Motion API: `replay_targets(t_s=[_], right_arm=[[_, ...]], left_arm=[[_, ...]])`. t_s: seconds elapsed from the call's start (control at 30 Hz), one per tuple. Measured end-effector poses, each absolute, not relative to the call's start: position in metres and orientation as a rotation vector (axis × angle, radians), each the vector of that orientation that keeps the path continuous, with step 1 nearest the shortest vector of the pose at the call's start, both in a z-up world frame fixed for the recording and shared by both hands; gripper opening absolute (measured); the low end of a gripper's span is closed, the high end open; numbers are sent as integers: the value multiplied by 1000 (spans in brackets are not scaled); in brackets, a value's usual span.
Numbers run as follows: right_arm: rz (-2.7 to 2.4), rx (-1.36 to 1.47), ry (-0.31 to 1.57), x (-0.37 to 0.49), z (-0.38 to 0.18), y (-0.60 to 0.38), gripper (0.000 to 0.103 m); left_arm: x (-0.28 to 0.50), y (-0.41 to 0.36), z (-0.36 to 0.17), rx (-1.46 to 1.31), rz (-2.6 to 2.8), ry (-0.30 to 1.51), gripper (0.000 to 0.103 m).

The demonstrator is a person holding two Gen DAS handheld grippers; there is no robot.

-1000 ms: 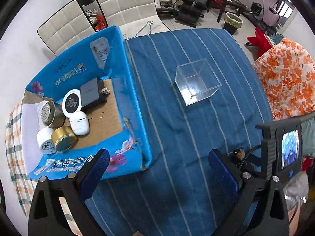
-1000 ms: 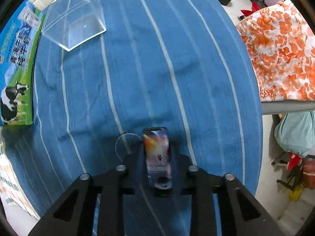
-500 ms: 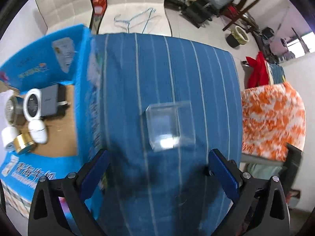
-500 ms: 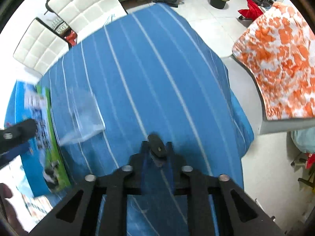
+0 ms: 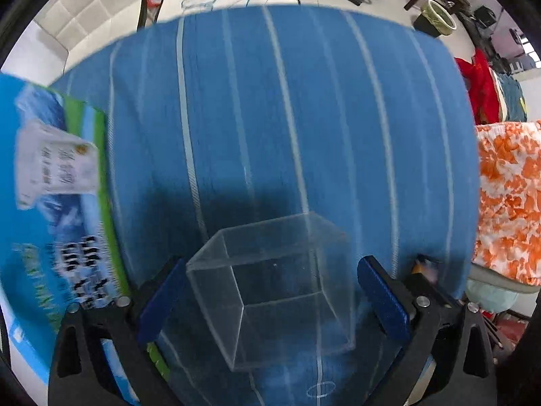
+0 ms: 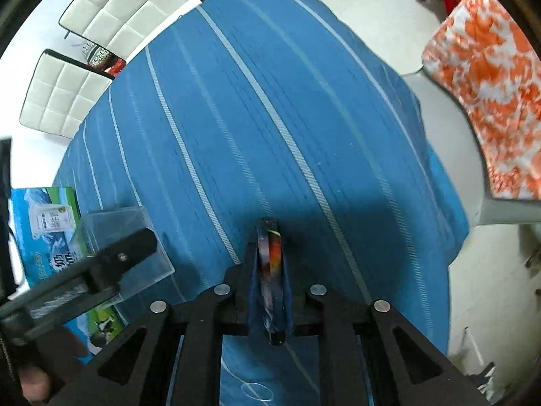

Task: Organize rigid objects
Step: 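Grasp the clear plastic cube box with the left tool while the right tool grasps the colorful slim item, then carry the clear box into the blue box with the left tool while the right tool places the slim item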

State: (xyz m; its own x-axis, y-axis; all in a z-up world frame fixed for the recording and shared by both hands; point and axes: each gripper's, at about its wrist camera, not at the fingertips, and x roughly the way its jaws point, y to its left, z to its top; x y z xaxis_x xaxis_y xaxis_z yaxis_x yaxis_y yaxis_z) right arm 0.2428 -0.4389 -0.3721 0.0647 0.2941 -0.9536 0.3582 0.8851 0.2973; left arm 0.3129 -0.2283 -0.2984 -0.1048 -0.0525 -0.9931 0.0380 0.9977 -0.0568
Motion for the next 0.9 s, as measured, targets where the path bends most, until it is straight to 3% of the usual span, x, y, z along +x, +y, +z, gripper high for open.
replay_targets(t_s=[0.1,0.23,0.5,0.9], right_arm=[[-54,433,1537,244,-370,-429,15],[-84,315,1537,243,-367,-416,13],[-70,360,1482,228,-338,-419,13],[5,343,1320,203,-239,-399,13]], left_arm=[[308,-229,-305,-2,-86,1665,64],[301,-235,-303,38,-90,1616,63],[284,-236,-274,58,-123,1549,63],[237,-208,-193,39,-191,1388,63]])
